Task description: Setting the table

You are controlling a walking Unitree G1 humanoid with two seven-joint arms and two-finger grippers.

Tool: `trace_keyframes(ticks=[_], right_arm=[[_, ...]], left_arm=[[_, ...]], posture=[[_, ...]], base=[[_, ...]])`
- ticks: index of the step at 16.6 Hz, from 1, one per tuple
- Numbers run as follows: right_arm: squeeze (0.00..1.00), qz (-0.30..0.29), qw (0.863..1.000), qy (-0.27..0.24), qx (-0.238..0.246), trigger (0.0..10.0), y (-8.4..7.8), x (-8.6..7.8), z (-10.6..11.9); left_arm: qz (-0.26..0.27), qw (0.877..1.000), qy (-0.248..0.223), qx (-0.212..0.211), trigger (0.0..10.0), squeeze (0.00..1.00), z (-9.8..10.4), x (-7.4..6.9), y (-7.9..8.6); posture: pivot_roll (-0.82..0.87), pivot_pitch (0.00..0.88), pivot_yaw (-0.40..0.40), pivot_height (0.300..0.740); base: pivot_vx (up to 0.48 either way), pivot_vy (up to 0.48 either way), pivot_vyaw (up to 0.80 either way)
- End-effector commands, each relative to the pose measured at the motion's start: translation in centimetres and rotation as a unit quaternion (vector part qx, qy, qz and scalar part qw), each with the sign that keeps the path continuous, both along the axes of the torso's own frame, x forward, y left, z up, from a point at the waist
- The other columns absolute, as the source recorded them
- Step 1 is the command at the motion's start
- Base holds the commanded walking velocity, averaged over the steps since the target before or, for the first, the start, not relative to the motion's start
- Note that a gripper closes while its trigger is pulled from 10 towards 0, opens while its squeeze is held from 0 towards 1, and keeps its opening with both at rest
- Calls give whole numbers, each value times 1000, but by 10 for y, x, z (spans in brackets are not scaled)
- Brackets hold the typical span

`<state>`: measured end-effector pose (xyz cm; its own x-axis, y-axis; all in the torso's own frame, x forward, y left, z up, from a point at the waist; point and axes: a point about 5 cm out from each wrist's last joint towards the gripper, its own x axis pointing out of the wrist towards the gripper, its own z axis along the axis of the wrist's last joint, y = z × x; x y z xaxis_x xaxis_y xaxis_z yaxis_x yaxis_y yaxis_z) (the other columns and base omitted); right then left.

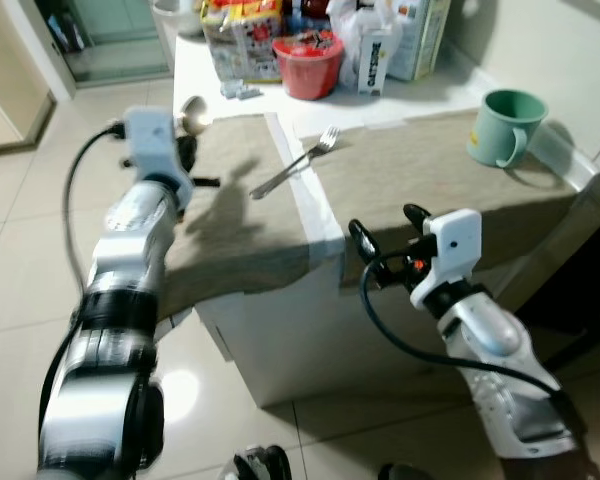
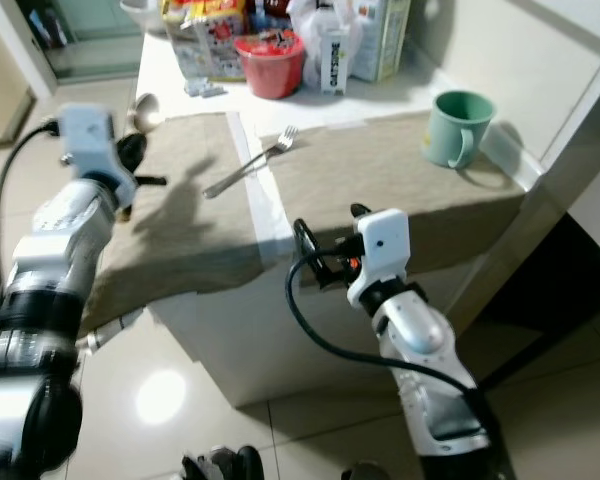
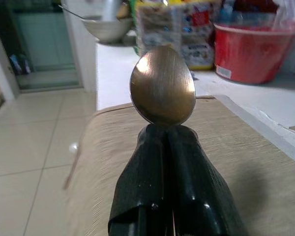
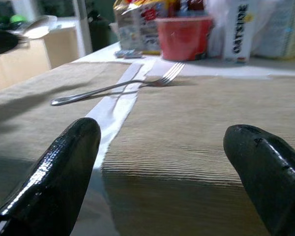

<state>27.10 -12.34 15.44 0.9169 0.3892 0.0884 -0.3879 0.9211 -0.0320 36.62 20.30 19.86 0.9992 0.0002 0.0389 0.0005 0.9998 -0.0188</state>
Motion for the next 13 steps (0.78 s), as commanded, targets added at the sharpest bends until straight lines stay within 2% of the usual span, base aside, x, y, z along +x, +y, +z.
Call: trace_keyframes(ticks=[1, 3, 5, 6, 8, 9, 10, 11, 13], right_arm=[[0, -10, 1000, -8, -8, 10000, 1, -2, -4], [0, -25, 999, -33, -13, 10000, 2, -4, -7], [0, -51, 997, -63, -13, 10000, -1, -8, -8], [0, -52, 997, -63, -14, 10000, -1, -8, -9], [0, -46, 997, -68, -6, 10000, -3, -14, -20], [0, -45, 997, -59, 2, 10000, -6, -16, -31], [0, -46, 998, -51, 14, 10000, -9, -17, -40], [0, -49, 997, -54, 4, 10000, -13, -18, -44], [0, -64, 996, -53, -7, 10000, -20, -20, -51]], left_arm=[[12, 1000, -23, -9, 0, 0, 9, -10, 10], [26, 999, -27, -33, 0, 0, 4, -34, 16], [57, 996, -29, -55, 0, 0, -12, -69, 26], [64, 996, -32, -53, 0, 0, -14, -73, 28], [86, 995, -39, -20, 0, 0, -38, -106, 34], [91, 996, -23, -3, 0, 0, -56, -118, 34], [91, 995, -15, 29, 0, 0, -70, -128, 33], [92, 995, -3, 37, 0, 0, -78, -135, 31], [86, 996, 8, 38, 0, 0, -82, -146, 25]], posture=[[-140, 7, 104, 740], [-124, 0, 109, 740], [-109, 0, 107, 740], [-108, 0, 106, 740], [-101, 0, 93, 740], [-102, 0, 89, 740], [-102, 0, 86, 740], [-109, 0, 83, 740], [-111, 0, 82, 740]], base=[[0, 0, 0], [0, 0, 0], [0, 0, 0], [0, 0, 0], [0, 0, 0], [0, 0, 0], [0, 0, 0], [0, 0, 0], [0, 0, 0]])
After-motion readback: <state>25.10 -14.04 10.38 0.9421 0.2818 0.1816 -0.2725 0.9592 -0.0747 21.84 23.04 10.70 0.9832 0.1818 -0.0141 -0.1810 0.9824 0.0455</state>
